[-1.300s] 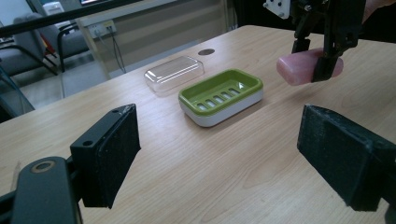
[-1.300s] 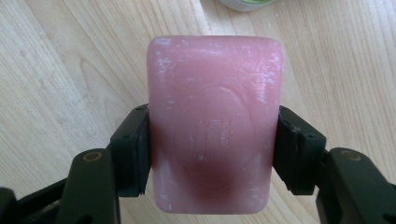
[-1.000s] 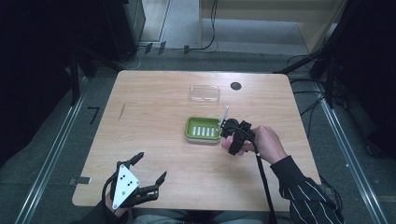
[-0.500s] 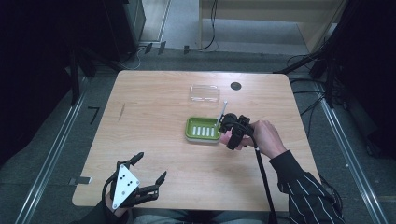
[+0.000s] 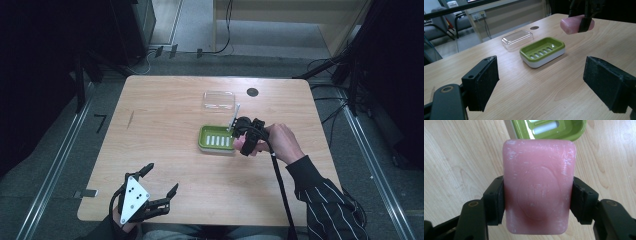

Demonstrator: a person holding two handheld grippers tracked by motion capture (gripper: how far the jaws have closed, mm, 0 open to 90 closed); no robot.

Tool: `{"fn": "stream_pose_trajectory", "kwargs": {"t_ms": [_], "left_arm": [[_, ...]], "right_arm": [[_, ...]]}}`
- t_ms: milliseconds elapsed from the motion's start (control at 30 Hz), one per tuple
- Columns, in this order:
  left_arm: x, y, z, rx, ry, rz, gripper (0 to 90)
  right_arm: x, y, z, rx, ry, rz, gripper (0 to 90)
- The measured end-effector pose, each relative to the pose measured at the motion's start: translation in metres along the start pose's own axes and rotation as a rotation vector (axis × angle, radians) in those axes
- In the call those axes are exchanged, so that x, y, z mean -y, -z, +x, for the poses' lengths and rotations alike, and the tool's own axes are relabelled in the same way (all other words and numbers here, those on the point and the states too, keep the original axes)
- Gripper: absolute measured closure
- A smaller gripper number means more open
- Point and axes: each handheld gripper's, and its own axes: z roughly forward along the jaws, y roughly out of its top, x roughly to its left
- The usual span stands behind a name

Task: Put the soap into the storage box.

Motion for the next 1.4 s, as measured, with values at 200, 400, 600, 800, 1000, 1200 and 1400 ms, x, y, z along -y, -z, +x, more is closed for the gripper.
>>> {"fn": "stream_pose_trajectory", "kwargs": {"t_ms": [200,400,600,800,1000,1200,1400], "left_arm": [[0.0,0.0,0.0,-0.001,0.001,0.0,13.6],[0.0,0.0,0.0,-0.002,0.001,-0.001,13.7],[0.0,0.001,0.0,-0.004,0.004,0.0,13.7],[0.0,0.001,0.0,-0.007,0.004,0.002,13.7],[0.001,0.001,0.0,-0.008,0.005,0.003,13.7],[0.001,0.001,0.001,-0.007,0.004,0.002,13.6],[0.001,0.001,0.001,-0.007,0.004,0.003,13.7]], "right_arm": [[-0.006,0.003,-0.002,0.004,0.015,-0.014,38.8],[-0.012,0.004,-0.003,0.003,0.029,-0.014,38.8],[-0.019,0.005,-0.003,0.009,0.046,-0.022,38.8],[-0.024,0.002,-0.006,0.008,0.065,-0.023,38.8],[-0.03,0.0,-0.006,0.01,0.079,-0.026,38.8],[-0.034,0.001,-0.007,0.009,0.096,-0.027,38.8],[-0.038,-0.001,-0.009,0.011,0.118,-0.03,38.8]]}}
